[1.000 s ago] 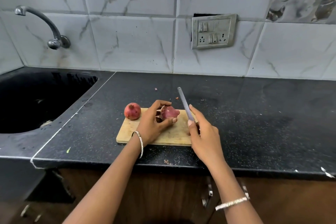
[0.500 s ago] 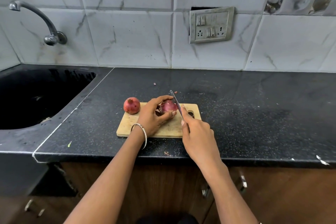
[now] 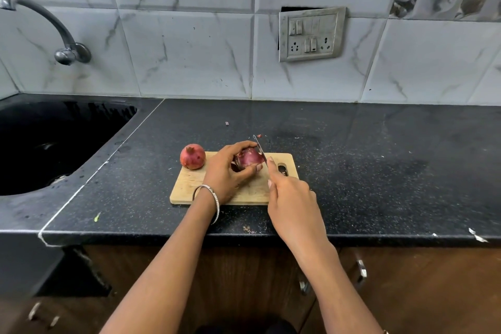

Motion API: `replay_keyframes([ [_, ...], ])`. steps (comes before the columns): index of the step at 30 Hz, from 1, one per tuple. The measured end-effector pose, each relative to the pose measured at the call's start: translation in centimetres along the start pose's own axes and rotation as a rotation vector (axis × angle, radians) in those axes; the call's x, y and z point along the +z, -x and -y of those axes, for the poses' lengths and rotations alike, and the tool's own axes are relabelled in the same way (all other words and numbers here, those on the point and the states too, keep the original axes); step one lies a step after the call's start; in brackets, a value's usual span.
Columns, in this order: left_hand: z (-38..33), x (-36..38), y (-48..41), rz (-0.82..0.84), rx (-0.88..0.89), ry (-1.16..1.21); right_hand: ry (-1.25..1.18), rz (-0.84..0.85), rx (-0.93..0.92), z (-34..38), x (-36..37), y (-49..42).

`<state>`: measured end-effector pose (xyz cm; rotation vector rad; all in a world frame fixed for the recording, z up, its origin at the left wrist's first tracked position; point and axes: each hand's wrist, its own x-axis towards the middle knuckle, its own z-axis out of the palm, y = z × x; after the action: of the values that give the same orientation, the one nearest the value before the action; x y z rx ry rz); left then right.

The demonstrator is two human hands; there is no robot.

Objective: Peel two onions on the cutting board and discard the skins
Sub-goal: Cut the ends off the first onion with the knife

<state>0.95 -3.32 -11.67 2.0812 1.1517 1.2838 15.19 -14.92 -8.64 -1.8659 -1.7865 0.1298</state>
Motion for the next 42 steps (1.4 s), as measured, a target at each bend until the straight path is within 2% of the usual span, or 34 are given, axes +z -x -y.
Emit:
replay_keyframes([
  [37, -0.5, 0.3, 0.1, -0.03, 0.034, -0.052, -0.023, 0.102, 0.109, -0.1, 0.5, -1.4],
  [42, -0.5, 0.1, 0.3, -0.062, 0.058, -0.032, -0.156, 0.011, 0.142, -0.9, -1.5, 0.2],
])
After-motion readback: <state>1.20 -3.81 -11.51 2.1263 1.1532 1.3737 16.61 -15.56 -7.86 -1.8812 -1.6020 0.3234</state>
